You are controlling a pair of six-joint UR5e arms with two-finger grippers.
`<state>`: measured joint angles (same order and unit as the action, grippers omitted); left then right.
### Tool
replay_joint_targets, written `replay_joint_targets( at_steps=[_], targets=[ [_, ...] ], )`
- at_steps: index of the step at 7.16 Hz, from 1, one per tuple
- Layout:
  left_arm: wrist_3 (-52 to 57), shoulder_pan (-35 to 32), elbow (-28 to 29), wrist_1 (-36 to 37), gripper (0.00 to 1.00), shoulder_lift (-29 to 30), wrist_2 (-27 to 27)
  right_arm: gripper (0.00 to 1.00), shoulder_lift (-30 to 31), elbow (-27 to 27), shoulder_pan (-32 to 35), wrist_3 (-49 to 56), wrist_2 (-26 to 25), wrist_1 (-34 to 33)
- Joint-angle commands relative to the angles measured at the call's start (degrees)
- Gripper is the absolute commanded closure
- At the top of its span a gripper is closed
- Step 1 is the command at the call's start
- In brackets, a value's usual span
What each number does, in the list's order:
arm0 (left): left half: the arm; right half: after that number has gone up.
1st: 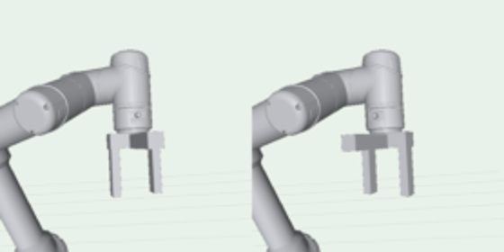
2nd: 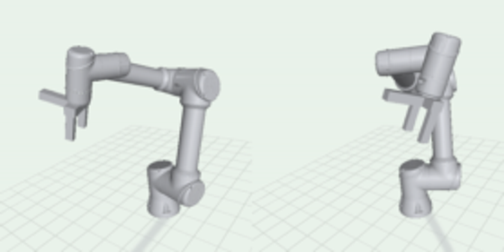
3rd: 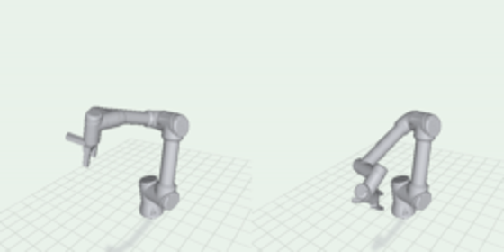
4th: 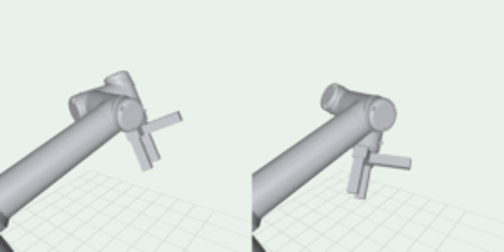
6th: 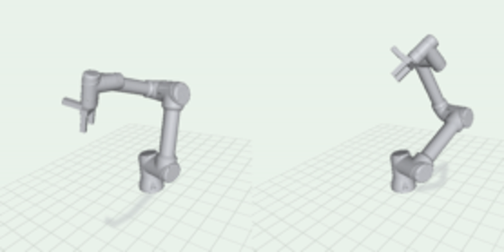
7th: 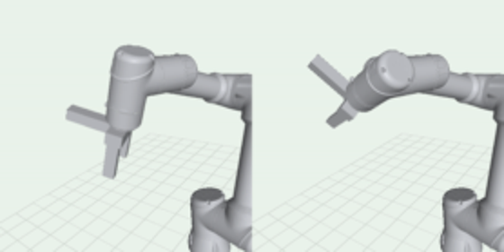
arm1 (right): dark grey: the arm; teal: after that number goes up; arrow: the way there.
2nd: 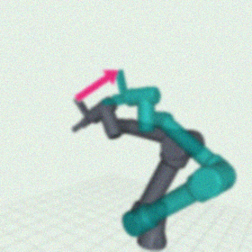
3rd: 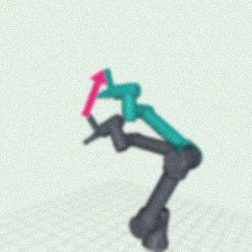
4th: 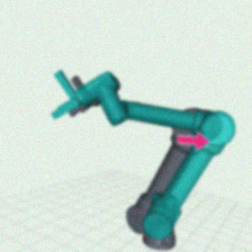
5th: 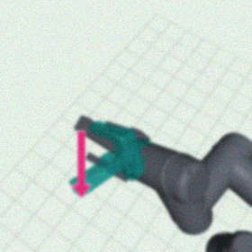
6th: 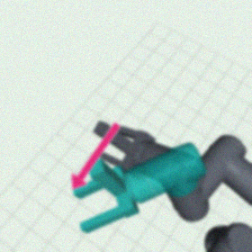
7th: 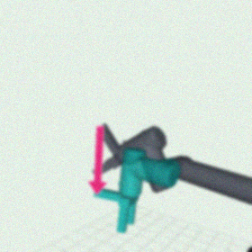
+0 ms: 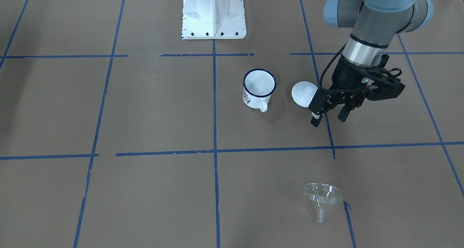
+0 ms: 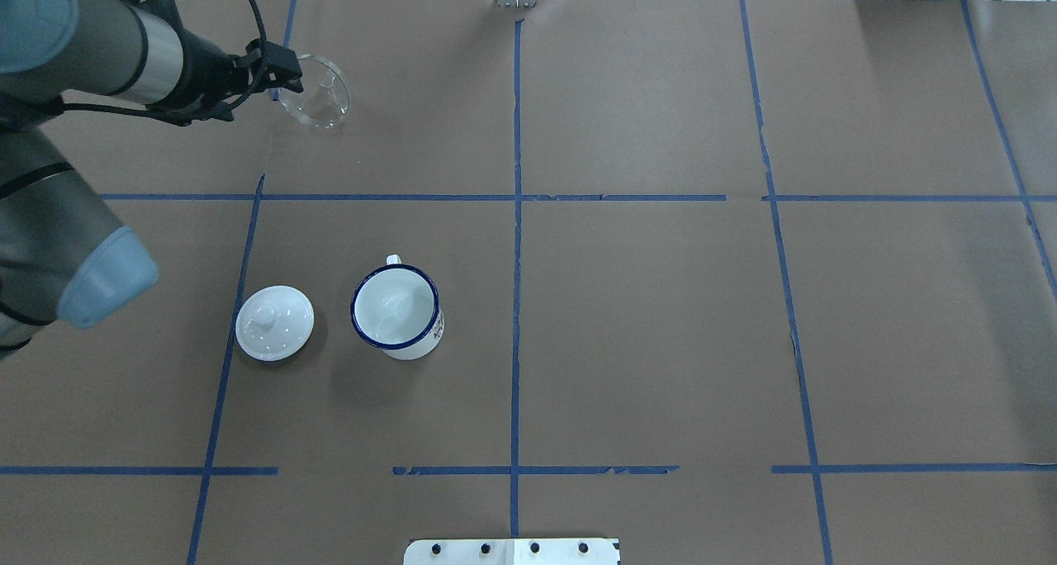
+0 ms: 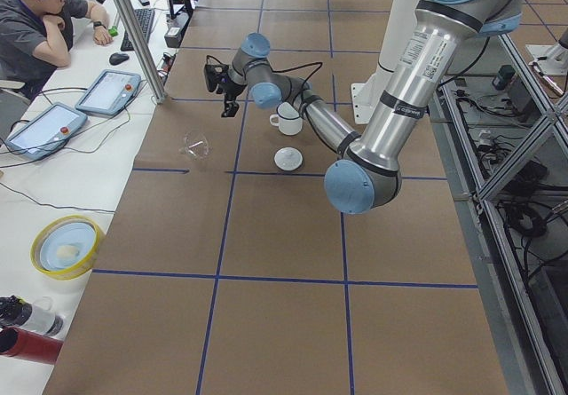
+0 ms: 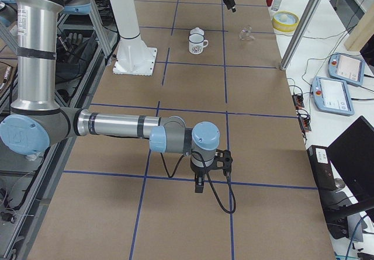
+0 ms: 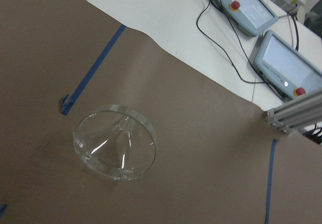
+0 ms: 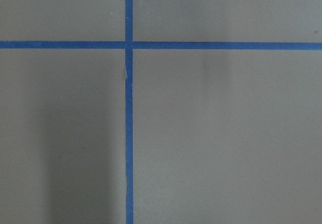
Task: Remove funnel from cup
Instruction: 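Open the left gripper to release the glass funnel, then move the left gripper over the white funnel beside the mug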
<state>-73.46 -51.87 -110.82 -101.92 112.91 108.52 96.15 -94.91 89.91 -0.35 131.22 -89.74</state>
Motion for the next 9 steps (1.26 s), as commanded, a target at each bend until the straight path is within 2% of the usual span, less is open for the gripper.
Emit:
replay_joint_targets(
  at_steps=[1, 2, 4, 5, 7, 9],
  targets=[
    [9.4, -0.9, -11.7, 11.5, 0.00, -6.7, 6.8, 0.00, 0.0, 0.0, 0.0, 0.0, 0.0, 0.0],
    [13.0, 1.7, -12.7, 11.4, 0.00, -11.4, 9.8, 0.00, 0.0, 0.0, 0.0, 0.0, 0.0, 0.0],
    [13.1, 8.4, -12.0, 11.0, 0.00, -15.2, 9.6, 0.00, 0.0, 0.1, 0.0, 0.0, 0.0, 0.0],
    [12.3, 11.0, -8.7, 8.1, 0.00, -15.4, 9.4, 0.00, 0.0, 0.0, 0.0, 0.0, 0.0, 0.0],
    [6.3, 14.3, 0.7, -5.2, 0.00, -15.4, 8.5, 0.00, 0.0, 0.0, 0.0, 0.0, 0.0, 0.0],
    [3.9, 16.5, 2.4, -6.3, 0.00, -14.9, 6.7, 0.00, 0.0, 0.0, 0.0, 0.0, 0.0, 0.0]
  ],
)
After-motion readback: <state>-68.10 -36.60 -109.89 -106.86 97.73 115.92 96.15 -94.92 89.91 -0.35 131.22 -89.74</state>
